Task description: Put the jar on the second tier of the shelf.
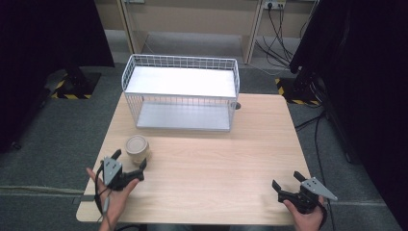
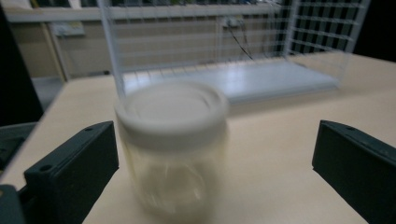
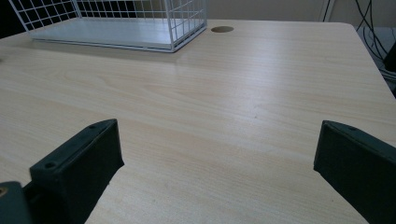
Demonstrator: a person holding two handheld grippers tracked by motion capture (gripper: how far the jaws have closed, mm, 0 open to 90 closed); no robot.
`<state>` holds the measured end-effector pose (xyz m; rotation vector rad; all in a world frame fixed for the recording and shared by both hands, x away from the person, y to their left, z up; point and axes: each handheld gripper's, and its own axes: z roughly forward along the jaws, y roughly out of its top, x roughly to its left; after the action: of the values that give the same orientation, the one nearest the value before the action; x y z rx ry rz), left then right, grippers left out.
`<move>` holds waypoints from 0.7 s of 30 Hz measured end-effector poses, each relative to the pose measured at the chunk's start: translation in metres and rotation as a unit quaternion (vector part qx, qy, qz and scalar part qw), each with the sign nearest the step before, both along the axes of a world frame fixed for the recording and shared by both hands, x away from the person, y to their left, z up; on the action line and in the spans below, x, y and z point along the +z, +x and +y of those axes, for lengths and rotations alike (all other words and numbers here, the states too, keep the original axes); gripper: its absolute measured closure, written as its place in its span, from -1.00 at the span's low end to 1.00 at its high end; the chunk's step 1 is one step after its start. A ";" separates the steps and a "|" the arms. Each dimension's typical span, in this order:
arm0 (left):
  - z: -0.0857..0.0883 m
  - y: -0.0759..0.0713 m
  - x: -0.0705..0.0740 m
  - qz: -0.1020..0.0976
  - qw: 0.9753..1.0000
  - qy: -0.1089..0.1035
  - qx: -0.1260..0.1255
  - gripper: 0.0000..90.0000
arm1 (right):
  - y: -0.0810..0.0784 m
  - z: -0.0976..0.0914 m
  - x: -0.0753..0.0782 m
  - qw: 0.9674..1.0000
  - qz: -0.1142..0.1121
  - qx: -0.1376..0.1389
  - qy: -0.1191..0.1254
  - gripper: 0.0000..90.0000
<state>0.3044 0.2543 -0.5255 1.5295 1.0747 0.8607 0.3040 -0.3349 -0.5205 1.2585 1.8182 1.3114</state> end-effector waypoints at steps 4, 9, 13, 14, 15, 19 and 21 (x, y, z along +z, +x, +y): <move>-0.001 -0.018 -0.004 0.006 1.000 0.004 -0.013 -1.00 | -0.001 0.001 0.000 1.000 -0.004 0.003 -0.005 -0.97; 0.002 -0.020 -0.005 0.011 1.000 -0.012 -0.008 -1.00 | -0.001 0.001 0.000 1.000 -0.002 0.002 -0.005 -0.98; 0.002 -0.019 -0.005 0.011 1.000 -0.013 -0.009 -1.00 | -0.001 0.001 0.000 1.000 -0.003 0.002 -0.001 -0.98; 0.001 -0.018 -0.005 0.010 1.000 -0.017 -0.012 -1.00 | -0.001 0.001 0.000 1.000 -0.003 0.002 -0.001 -0.97; 0.001 -0.017 -0.005 0.009 1.000 -0.019 -0.013 -1.00 | -0.001 0.001 0.000 1.000 -0.003 0.002 -0.002 -0.98; 0.000 -0.013 -0.002 0.002 1.000 -0.022 -0.016 -1.00 | -0.001 0.001 0.000 1.000 -0.003 0.003 -0.004 -0.98; 0.001 -0.009 0.000 -0.002 1.000 -0.024 -0.016 -1.00 | -0.001 0.001 0.000 1.000 -0.004 0.002 -0.003 -0.98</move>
<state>0.2951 0.2551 -0.5252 1.4999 1.0590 0.8099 0.3029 -0.3338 -0.5205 1.2460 1.8195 1.3103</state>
